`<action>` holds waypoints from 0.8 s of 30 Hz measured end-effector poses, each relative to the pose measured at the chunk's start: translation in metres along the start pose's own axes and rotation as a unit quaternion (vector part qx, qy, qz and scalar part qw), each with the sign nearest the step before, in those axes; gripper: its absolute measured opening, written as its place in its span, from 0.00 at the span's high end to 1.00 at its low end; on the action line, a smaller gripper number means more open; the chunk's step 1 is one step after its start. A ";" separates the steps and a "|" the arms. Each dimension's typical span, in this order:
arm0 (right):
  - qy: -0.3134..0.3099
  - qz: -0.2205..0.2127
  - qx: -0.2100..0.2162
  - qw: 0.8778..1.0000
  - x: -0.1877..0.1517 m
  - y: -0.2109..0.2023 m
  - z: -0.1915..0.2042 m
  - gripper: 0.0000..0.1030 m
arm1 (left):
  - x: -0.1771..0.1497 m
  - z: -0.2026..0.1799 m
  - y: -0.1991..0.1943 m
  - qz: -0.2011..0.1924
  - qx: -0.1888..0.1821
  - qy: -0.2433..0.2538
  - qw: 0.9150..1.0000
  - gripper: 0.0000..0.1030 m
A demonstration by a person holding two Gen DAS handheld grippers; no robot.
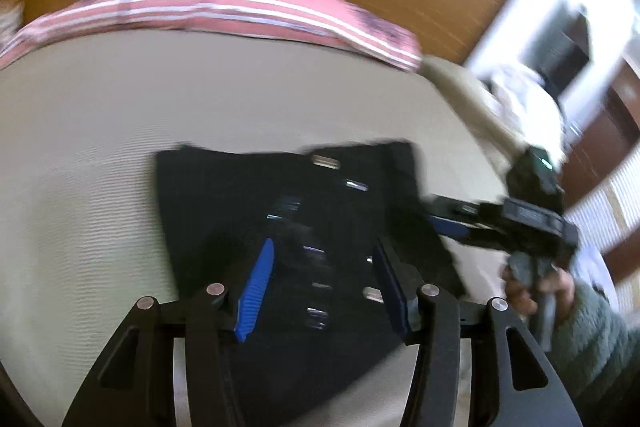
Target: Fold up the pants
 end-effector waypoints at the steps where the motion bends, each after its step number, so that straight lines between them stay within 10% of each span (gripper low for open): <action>1: 0.000 0.001 0.002 1.000 0.004 0.003 -0.001 0.38 | 0.002 0.012 0.000 -0.004 0.009 -0.011 1.000 0.49; 21: -0.012 0.045 0.062 0.997 0.004 0.026 0.001 0.61 | -0.011 0.037 0.035 0.015 0.030 -0.012 0.999 0.48; 24: 0.000 0.033 0.055 0.998 0.005 0.026 0.008 0.81 | -0.011 0.037 0.035 0.013 0.035 -0.008 0.999 0.48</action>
Point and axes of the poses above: each gripper's, at about its wrist camera, not at the fingertips, and y roughly the way its jaws point, z to its left, x to its top, the point moved 10 cm from there along y, roughly the way its jaws point, and after that the axes turned 3 degrees about y, right-handed, at the moved point
